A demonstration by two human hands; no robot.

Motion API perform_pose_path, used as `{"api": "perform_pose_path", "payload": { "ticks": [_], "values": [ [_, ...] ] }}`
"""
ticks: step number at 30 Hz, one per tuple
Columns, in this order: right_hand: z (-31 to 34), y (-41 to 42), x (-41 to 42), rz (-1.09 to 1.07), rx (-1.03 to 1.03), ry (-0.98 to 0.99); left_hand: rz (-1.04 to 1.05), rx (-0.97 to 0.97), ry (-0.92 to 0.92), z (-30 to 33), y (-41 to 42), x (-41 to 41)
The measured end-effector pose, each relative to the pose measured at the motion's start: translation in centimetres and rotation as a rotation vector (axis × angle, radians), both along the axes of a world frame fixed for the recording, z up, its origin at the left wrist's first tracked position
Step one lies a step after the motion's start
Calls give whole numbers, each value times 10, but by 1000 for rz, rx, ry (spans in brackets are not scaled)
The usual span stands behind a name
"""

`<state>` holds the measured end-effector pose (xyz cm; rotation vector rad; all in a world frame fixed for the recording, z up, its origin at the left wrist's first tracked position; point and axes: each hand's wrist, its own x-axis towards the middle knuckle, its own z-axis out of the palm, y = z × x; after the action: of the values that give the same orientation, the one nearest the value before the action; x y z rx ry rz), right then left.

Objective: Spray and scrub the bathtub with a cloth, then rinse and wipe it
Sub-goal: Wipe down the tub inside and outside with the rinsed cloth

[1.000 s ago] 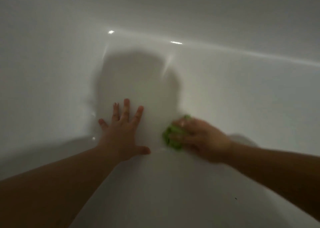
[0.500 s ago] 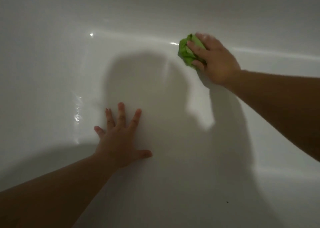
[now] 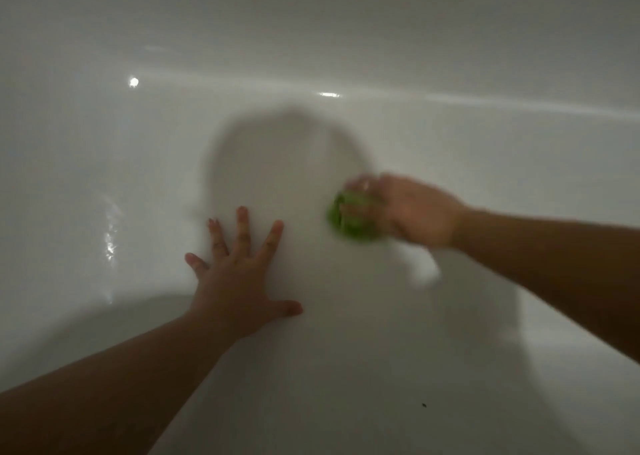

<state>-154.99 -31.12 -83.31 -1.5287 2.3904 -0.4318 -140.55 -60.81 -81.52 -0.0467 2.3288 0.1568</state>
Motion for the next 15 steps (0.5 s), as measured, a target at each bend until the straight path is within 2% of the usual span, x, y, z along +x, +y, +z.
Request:
{"api": "perform_pose_path", "payload": {
  "ticks": [1, 4, 6, 8, 10, 12, 14, 15],
  "values": [
    [3, -1, -36, -97, 88, 70, -8, -7, -1, 1, 1, -2],
    [10, 5, -117, -346, 175, 176, -25, -16, 9, 1, 6, -5],
    [10, 4, -121, -409, 140, 177, -34, -10, 17, 1, 9, -8],
    [4, 5, -92, -448, 76, 110, -30, 4, 14, 2, 12, -9],
    [5, 10, -36, -320, 67, 16, -41, 12, 25, 3, 15, -7],
    [11, 16, 35, -202, -19, -175, -54, 18, 34, 4, 18, -1],
    [19, 34, 103, -48, -113, -167, -63, 22, 42, 5, 24, 6],
    [25, 44, 125, 55, -76, -157, -63, 19, 44, 5, 28, 9]
  ]
}}
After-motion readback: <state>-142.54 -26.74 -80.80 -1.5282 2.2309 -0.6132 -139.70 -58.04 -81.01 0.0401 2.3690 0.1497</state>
